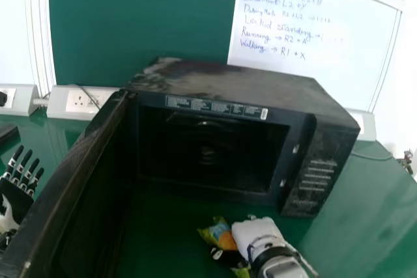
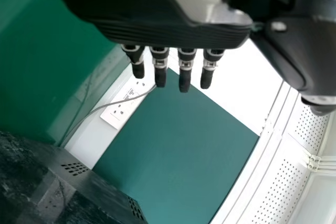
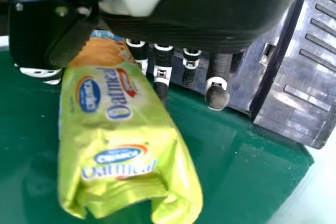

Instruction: Put biscuit inside oven

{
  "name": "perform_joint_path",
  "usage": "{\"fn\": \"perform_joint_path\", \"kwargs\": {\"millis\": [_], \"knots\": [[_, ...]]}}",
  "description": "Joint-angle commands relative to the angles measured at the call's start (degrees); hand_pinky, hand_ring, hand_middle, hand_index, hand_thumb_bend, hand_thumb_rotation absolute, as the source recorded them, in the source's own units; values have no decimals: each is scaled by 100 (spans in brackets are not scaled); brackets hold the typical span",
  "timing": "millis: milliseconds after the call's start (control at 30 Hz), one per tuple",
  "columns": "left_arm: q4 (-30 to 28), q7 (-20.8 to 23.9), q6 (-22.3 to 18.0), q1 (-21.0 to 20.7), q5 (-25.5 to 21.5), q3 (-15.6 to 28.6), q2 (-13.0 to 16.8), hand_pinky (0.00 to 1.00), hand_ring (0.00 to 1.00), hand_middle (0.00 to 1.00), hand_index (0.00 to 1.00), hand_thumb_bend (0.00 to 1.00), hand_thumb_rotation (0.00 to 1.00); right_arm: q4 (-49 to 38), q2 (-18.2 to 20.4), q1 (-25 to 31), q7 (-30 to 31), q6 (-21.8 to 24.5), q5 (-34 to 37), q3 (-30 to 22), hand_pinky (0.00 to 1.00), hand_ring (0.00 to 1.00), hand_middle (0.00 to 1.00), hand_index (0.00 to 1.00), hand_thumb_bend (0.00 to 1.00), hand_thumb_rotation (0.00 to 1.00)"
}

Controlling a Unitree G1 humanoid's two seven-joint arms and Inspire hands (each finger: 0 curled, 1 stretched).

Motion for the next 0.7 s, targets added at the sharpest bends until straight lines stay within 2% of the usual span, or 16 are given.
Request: {"fn": "perform_joint_path", "kwargs": {"millis": [0,133,233,333,467,533,667], "knots": [[-29,-17,-19,-61,69,-69,24,85,91,93,97,83,45,-84,-91,50,168,-152,189,-23,4,12,23,73,66,0],[-25,-70,-39,-49,126,-81,48,86,92,94,97,83,47,-200,-108,-42,288,-220,301,-133,4,12,24,72,67,0],[14,-137,-69,-57,147,-71,42,87,92,94,98,84,47,-257,-70,-92,275,-214,406,-218,6,14,26,70,63,3],[12,-148,-58,-56,132,-60,31,86,92,94,98,84,46,-295,-12,-123,141,-187,528,-306,8,16,29,67,65,3],[-1,-79,-37,-63,130,-52,15,85,91,93,97,84,45,-313,77,-194,55,-129,578,-391,11,20,34,63,59,26],[6,-75,-21,-67,109,-47,20,85,91,93,97,85,45,-314,148,-230,39,-75,643,-441,12,21,34,63,60,31],[49,-160,-39,-66,110,-46,54,86,92,94,98,84,46,-300,222,-297,1,-31,644,-483,12,21,34,63,66,26]]}}
